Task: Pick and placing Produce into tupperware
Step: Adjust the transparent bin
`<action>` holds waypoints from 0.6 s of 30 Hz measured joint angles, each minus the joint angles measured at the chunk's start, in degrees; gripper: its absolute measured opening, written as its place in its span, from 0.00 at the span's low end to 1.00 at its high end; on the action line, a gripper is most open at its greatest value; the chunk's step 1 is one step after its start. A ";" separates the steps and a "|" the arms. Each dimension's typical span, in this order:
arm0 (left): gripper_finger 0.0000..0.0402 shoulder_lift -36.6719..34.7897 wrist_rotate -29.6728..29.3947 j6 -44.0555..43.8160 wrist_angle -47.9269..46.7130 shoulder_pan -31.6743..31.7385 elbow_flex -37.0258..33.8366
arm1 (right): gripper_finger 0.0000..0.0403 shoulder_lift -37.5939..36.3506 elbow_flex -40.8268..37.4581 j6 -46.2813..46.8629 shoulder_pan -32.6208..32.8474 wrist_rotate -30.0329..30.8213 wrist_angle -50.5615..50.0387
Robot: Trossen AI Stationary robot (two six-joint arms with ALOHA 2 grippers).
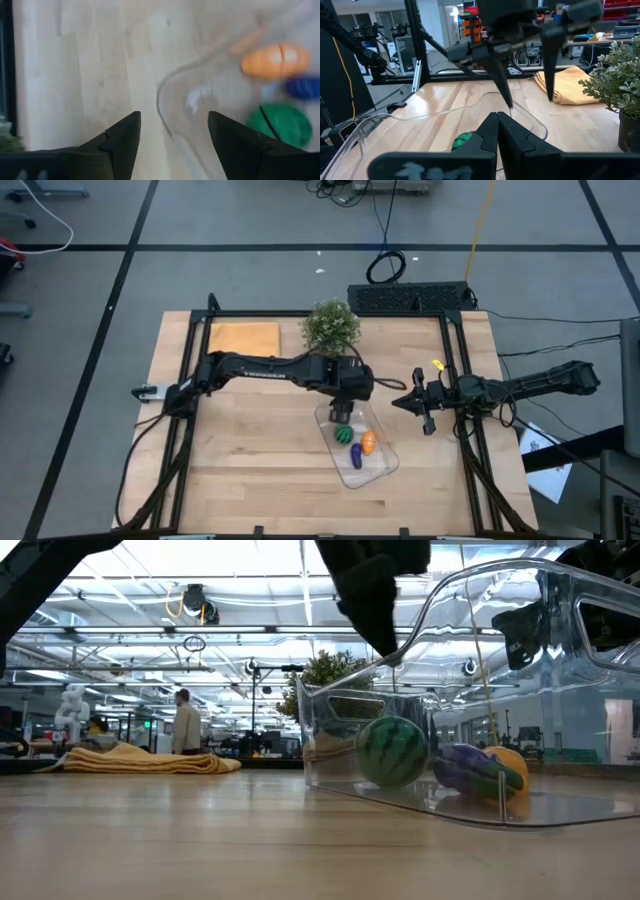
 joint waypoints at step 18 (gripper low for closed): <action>0.59 0.02 7.50 -11.65 -14.20 2.70 5.94 | 0.00 -0.01 0.00 0.72 0.07 -3.32 -0.63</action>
